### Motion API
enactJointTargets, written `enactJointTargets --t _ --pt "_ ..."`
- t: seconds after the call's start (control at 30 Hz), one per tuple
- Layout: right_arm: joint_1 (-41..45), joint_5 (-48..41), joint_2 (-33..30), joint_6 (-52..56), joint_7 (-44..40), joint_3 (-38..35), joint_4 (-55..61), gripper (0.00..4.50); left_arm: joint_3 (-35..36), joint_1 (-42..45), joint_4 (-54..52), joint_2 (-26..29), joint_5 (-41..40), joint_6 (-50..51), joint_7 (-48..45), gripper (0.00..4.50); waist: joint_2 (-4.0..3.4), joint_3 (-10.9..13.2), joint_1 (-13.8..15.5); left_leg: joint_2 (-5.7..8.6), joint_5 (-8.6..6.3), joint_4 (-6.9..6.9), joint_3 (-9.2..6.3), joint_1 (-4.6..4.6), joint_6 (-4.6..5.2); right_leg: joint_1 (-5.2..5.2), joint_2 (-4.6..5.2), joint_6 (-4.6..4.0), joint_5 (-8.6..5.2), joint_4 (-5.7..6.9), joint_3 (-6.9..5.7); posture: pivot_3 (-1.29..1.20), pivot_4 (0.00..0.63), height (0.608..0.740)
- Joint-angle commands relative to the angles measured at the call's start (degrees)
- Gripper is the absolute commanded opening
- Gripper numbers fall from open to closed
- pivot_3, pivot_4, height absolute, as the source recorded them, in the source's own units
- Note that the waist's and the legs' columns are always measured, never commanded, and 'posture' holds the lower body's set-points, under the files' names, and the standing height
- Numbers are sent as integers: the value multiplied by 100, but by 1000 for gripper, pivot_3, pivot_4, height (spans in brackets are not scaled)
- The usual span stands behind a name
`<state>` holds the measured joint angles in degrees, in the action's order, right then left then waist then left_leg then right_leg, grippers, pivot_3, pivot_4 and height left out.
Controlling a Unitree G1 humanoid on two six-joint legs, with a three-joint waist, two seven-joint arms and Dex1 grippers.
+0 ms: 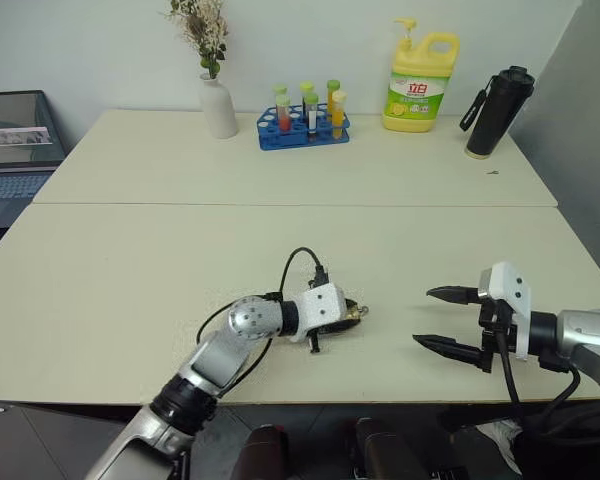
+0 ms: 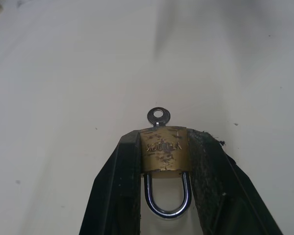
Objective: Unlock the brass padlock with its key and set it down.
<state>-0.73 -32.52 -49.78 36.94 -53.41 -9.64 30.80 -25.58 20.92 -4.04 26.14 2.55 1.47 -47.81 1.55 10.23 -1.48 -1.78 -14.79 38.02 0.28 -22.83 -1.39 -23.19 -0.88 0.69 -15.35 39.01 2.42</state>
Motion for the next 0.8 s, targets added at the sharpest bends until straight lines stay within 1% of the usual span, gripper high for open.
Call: enactJointTargets --t 0.03,0.13,0.27,0.37,0.5,0.63,0.8 --pt "277 3 154 -192 69 85 -38 4500 342 57 -196 296 247 -1484 185 993 2 1 -1 0 0 2 0 -1 0 0 0 3 1 0 -1 0 150 740" --pt "529 -51 318 -178 129 224 -143 4500 598 194 201 570 579 -2838 521 993 1 1 3 1 0 2 2 1 1 0 1 4 3 0 1 0 150 740" --pt "942 -311 575 106 219 374 -248 4500 978 485 762 1047 1769 -4975 1550 993 1 0 4 0 1 1 1 1 1 0 6 3 4 -1 0 0 150 740" --pt "1416 -703 808 587 254 512 -411 4500 1244 512 915 1169 2196 -5844 2115 993 1 1 -4 -6 1 -1 3 0 1 -1 17 -3 7 -2 1 0 150 740" --pt "2022 -947 1132 955 271 795 -696 4500 1363 524 1006 1190 2523 -6151 2476 993 1 0 -3 -15 1 -1 5 -2 1 -1 21 -9 13 -2 0 0 150 740" --pt "2600 -1019 1607 1139 288 1125 -1105 4500 1405 533 985 1181 2606 -6114 2626 993 1 1 -5 -15 1 0 3 -3 2 -1 20 -8 14 1 -5 0 150 740" --pt "2871 -1145 1751 1290 110 1234 -1313 4500 1461 408 814 1259 2663 -6019 2693 993 1 1 1 -15 1 -1 1 -6 2 -2 20 -14 18 1 -11 0 150 740"
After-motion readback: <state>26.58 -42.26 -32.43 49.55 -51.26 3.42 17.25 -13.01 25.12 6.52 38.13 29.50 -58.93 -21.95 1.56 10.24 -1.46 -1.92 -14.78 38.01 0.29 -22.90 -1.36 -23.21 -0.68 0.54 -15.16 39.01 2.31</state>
